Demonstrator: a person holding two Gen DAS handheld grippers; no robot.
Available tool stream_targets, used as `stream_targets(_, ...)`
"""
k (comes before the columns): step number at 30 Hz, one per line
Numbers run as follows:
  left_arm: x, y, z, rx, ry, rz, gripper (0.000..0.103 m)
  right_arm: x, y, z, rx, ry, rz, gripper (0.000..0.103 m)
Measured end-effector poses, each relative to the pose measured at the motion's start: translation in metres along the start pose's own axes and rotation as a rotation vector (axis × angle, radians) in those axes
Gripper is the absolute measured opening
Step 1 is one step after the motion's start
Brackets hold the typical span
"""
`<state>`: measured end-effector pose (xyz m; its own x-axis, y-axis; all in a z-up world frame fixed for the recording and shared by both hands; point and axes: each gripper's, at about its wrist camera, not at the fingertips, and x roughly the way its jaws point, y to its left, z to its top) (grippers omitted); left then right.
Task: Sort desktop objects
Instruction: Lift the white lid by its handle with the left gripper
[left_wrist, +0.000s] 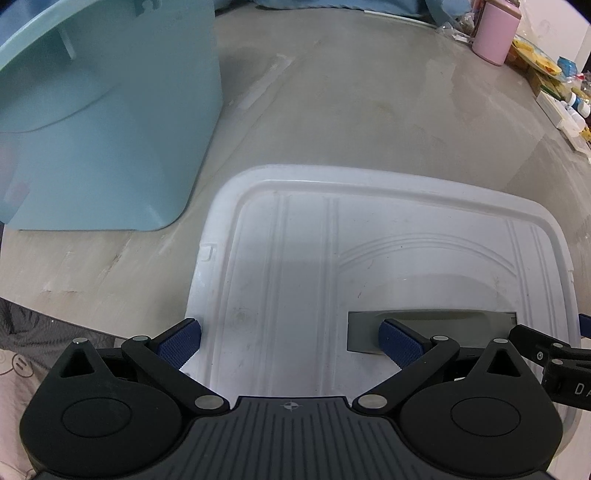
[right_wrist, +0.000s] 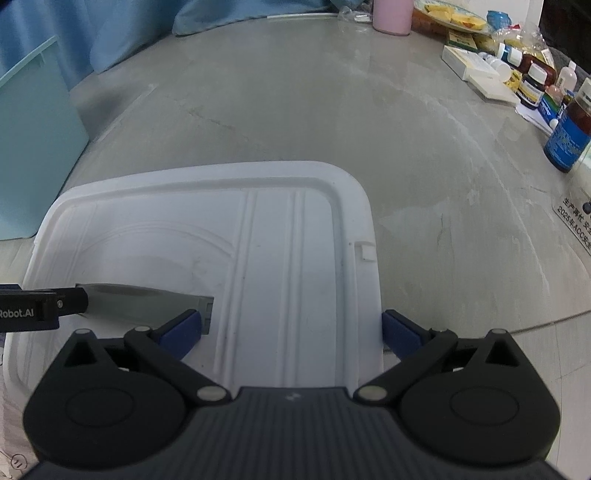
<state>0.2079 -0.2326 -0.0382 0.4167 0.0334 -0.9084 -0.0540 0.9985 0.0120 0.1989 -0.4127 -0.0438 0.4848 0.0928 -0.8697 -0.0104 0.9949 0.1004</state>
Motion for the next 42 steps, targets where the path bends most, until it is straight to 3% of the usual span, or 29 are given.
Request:
stream_targets(8, 0.001, 0.001, 0.002, 0.013, 0.002, -0.006, 0.103, -0.021, -0.023, -0.002, 0.082, 0.035, 0.014, 0.103)
stream_targets(11, 0.001, 0.001, 0.002, 0.017, 0.001, -0.008, 0.103, -0.025, -0.049, -0.005, 0.158, 0.108, 0.093, 0.103)
stream_targets(15, 0.001, 0.002, 0.003, 0.021, 0.005, -0.01, 0.103, -0.005, -0.063, -0.009, 0.143, 0.184, 0.221, 0.103)
stream_targets(19, 0.0, 0.001, 0.003, 0.022, 0.008, -0.01, 0.103, 0.012, -0.065, -0.006, 0.208, 0.192, 0.402, 0.103)
stream_targets(27, -0.002, 0.0, 0.001, 0.02, 0.004, -0.008, 0.103, 0.048, -0.054, -0.003, 0.253, 0.249, 0.439, 0.103)
stream_targets(42, -0.005, 0.008, 0.0, 0.023, 0.018, -0.032, 0.103, 0.051, -0.052, 0.005, 0.242, 0.278, 0.436, 0.101)
